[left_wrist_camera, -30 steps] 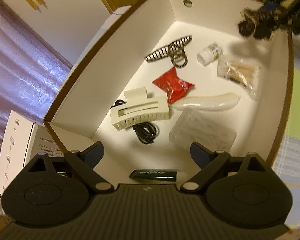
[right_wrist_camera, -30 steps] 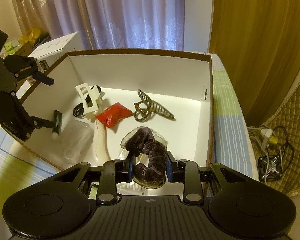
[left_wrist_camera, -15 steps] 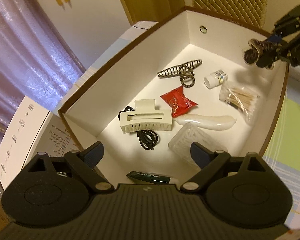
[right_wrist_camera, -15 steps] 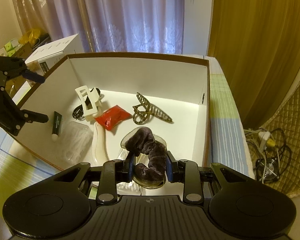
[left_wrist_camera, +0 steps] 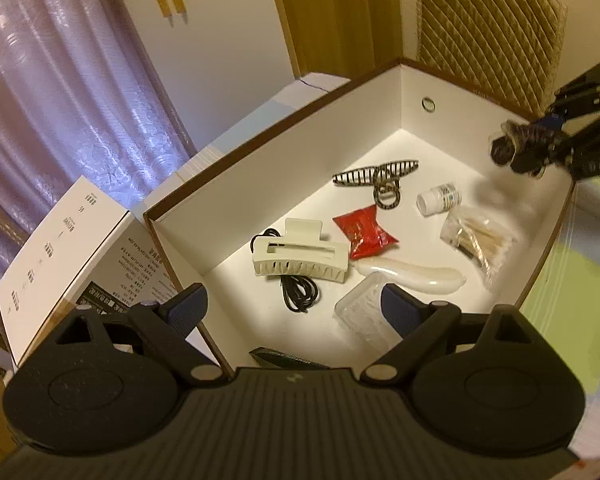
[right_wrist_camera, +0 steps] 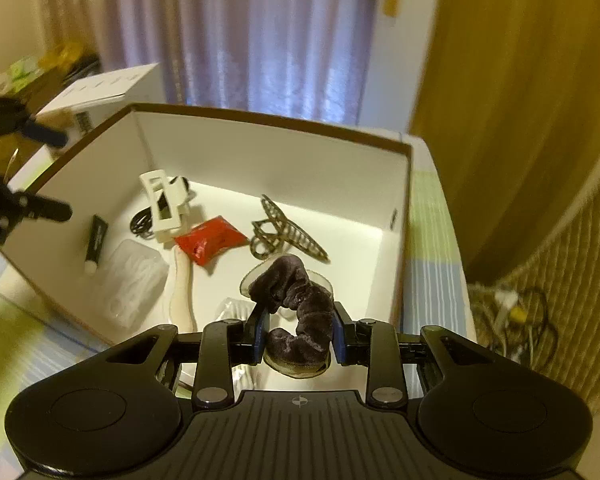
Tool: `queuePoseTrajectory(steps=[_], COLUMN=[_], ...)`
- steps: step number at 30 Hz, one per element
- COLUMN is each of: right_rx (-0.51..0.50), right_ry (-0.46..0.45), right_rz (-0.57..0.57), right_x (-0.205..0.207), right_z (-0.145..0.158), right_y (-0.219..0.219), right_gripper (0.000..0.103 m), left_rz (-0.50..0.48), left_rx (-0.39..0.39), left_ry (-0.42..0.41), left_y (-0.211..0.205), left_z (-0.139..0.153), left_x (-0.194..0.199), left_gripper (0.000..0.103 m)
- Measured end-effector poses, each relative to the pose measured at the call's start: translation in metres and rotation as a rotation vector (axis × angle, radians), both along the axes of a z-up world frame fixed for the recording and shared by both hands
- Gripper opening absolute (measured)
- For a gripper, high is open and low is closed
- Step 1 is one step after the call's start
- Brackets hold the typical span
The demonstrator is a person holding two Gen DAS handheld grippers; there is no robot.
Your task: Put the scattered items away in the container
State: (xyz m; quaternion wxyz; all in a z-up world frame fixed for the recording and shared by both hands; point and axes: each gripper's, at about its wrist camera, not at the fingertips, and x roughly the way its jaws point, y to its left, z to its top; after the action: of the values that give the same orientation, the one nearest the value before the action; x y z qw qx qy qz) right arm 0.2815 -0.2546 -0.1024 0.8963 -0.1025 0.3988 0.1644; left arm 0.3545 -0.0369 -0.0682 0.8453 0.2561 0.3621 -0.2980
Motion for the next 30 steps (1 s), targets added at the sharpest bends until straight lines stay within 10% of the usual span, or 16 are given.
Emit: queuePoseTrajectory(steps=[4,30], right_rx=[-0.038,0.081], right_ry=[-0.043,-0.007], right_rz=[-0.001,-0.038], right_x=[-0.003,-0.016], right_z=[-0.001,0.008], right_y=[0.005,0.003], right_gripper=[0.070,0.101], left_rz=[0.032,0.419], left_rx=[-0.034,-0.201], left_ry=[-0.002,0.039], left_y=[0.002,0.030], left_z=[0.005,0.023], left_x=[-0.006,-0.041], left_gripper=[0.096,0.098])
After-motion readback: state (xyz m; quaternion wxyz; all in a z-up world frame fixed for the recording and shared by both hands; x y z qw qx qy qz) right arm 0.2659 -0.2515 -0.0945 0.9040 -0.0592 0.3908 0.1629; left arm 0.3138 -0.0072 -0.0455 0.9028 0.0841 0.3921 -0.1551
